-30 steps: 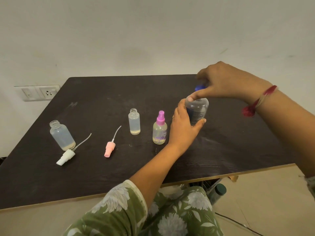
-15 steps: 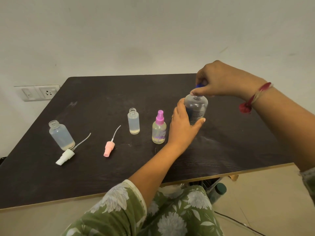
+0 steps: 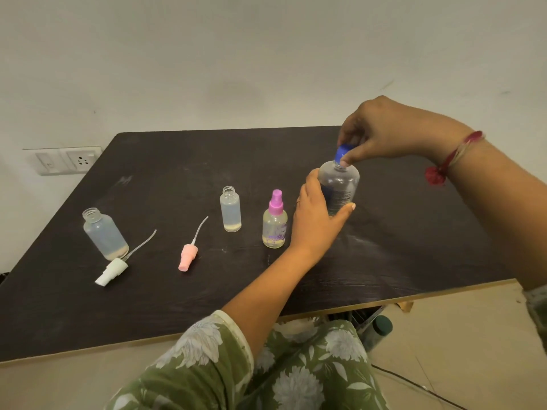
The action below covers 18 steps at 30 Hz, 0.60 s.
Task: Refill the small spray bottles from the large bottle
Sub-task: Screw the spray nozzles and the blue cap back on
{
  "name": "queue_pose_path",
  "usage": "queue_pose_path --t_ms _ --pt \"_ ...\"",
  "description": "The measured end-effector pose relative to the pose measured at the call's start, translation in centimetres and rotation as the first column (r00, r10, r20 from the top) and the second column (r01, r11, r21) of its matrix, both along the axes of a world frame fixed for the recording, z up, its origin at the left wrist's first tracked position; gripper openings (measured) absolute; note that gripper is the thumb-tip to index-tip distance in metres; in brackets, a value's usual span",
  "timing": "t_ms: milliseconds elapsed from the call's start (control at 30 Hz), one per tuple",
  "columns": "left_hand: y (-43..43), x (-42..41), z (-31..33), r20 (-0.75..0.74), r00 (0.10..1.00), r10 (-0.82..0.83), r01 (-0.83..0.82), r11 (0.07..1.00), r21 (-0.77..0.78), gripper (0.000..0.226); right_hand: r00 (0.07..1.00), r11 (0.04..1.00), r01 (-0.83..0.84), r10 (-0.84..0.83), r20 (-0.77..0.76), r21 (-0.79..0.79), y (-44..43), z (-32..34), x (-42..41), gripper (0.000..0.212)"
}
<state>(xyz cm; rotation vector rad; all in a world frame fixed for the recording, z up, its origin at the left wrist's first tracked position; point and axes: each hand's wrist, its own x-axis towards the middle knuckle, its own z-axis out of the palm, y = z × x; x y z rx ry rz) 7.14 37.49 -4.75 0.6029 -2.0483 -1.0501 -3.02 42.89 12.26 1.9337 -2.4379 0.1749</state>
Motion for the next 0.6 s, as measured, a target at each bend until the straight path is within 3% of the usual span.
queue_pose_path --t_ms 233,333,400,500,600 --pt "0.0 0.0 0.0 0.006 1.000 0.003 -0.003 1.000 0.004 0.082 0.998 0.999 0.023 -0.026 -0.063 -0.047 0.0 -0.6 0.3 0.038" --pt "0.1 0.1 0.1 -0.001 1.000 -0.003 0.003 1.000 0.006 0.081 0.998 1.000 0.007 -0.009 0.065 0.030 0.6 0.2 0.1 0.054" --pt "0.1 0.1 0.1 -0.001 1.000 -0.004 0.004 1.000 0.004 0.080 0.994 0.997 -0.045 0.039 0.107 0.056 0.6 0.3 -0.1 0.043" --pt "0.0 0.0 0.0 0.004 1.000 -0.001 0.001 1.000 0.007 0.081 0.998 0.999 -0.050 0.051 0.049 -0.006 0.1 -0.2 -0.1 0.023" --pt "0.0 -0.1 0.0 0.007 1.000 0.009 -0.009 1.000 0.006 0.082 1.000 0.999 0.008 -0.008 0.001 -0.035 -0.3 -0.7 0.1 0.024"
